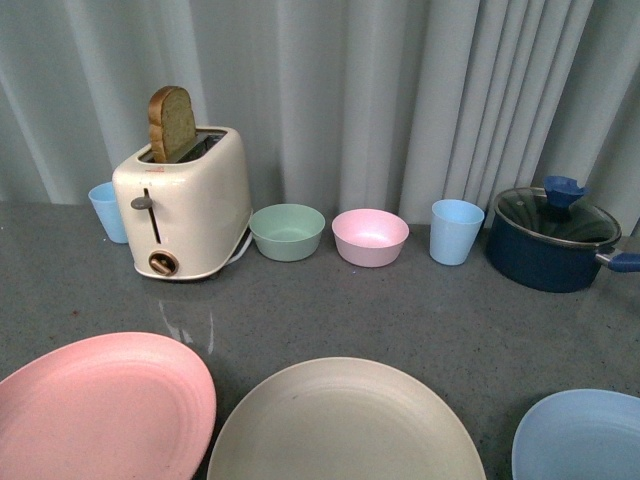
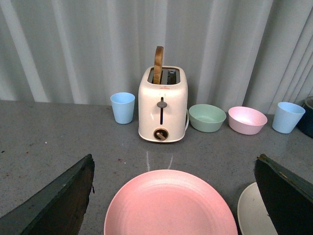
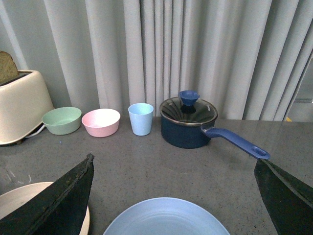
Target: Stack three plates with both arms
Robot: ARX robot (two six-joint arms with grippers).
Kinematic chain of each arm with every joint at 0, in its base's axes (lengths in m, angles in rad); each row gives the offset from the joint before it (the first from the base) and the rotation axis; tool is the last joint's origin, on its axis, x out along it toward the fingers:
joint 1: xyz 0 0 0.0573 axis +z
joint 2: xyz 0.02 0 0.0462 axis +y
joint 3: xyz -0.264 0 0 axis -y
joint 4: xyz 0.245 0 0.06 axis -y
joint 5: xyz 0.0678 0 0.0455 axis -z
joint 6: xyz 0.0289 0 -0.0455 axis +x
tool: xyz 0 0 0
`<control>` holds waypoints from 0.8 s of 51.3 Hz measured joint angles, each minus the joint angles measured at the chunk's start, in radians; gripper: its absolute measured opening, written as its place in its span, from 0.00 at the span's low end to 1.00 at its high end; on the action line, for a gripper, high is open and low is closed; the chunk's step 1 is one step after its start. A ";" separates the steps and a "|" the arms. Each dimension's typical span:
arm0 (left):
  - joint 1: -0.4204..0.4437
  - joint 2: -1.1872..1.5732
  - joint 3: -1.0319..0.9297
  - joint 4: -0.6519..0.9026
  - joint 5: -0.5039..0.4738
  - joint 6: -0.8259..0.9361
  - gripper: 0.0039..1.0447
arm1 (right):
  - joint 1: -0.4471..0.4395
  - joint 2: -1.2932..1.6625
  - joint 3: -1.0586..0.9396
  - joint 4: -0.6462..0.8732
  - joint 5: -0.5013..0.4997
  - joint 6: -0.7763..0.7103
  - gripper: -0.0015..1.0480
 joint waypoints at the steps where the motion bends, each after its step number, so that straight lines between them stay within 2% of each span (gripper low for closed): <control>1: 0.000 0.000 0.000 0.000 0.000 0.000 0.94 | 0.000 0.000 0.000 0.000 0.000 0.000 0.93; 36: 0.000 0.000 0.000 0.000 0.000 0.000 0.94 | 0.000 0.000 0.000 0.000 0.000 0.000 0.93; 38: 0.029 0.026 0.011 -0.037 0.078 -0.041 0.94 | 0.000 0.000 0.000 0.000 0.000 0.000 0.93; 40: 0.095 0.097 0.050 -0.124 0.269 -0.109 0.94 | 0.000 0.000 0.000 0.000 0.002 0.000 0.93; 41: 0.156 0.179 0.075 -0.143 0.401 -0.164 0.94 | 0.000 0.000 0.000 0.000 0.000 0.000 0.93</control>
